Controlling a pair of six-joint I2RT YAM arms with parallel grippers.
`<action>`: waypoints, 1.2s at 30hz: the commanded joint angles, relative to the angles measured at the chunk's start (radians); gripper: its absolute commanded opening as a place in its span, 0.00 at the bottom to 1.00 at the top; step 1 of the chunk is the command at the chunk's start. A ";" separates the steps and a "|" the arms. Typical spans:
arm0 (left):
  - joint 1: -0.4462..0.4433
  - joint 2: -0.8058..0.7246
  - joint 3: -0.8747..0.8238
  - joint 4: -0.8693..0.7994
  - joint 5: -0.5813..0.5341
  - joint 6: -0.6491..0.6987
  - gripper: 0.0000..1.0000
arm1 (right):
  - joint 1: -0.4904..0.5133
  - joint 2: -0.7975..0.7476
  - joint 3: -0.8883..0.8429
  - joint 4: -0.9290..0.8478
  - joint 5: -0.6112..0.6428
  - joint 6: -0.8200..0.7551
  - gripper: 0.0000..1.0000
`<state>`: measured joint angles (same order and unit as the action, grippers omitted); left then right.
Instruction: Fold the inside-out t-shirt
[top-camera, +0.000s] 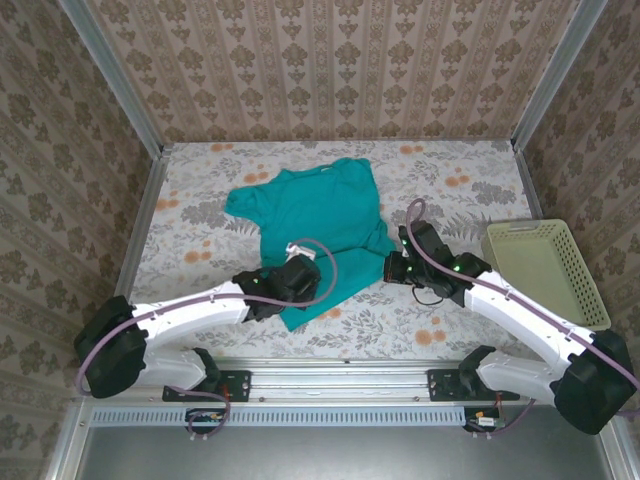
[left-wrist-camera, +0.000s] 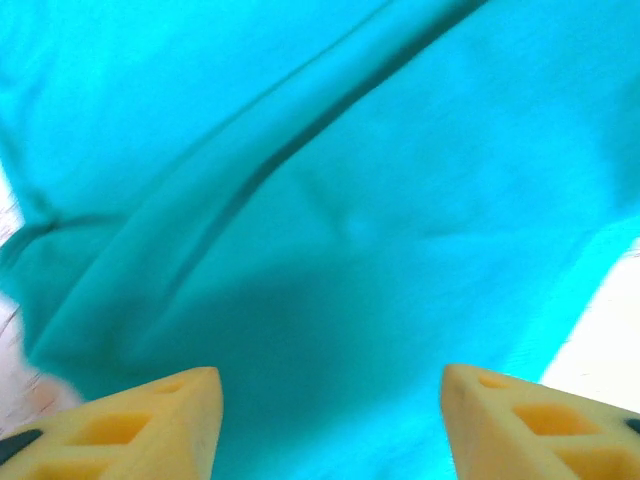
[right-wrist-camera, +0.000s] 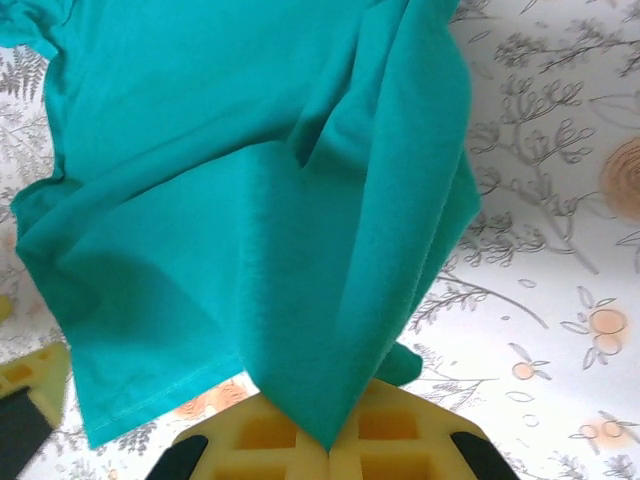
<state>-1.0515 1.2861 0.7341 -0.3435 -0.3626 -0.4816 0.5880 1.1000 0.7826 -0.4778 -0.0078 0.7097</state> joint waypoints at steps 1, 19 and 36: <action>-0.067 0.042 0.032 0.183 0.018 0.098 0.67 | 0.016 -0.008 0.009 -0.011 -0.030 0.062 0.00; -0.121 0.330 0.143 0.341 -0.084 0.121 0.72 | 0.022 -0.124 0.046 -0.053 0.001 0.126 0.00; -0.117 0.212 0.085 0.301 -0.141 0.181 0.05 | -0.004 0.009 0.100 -0.096 0.134 0.069 0.03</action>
<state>-1.1767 1.5429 0.8352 -0.0334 -0.5053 -0.3119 0.5930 1.0885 0.8577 -0.5606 0.0872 0.8070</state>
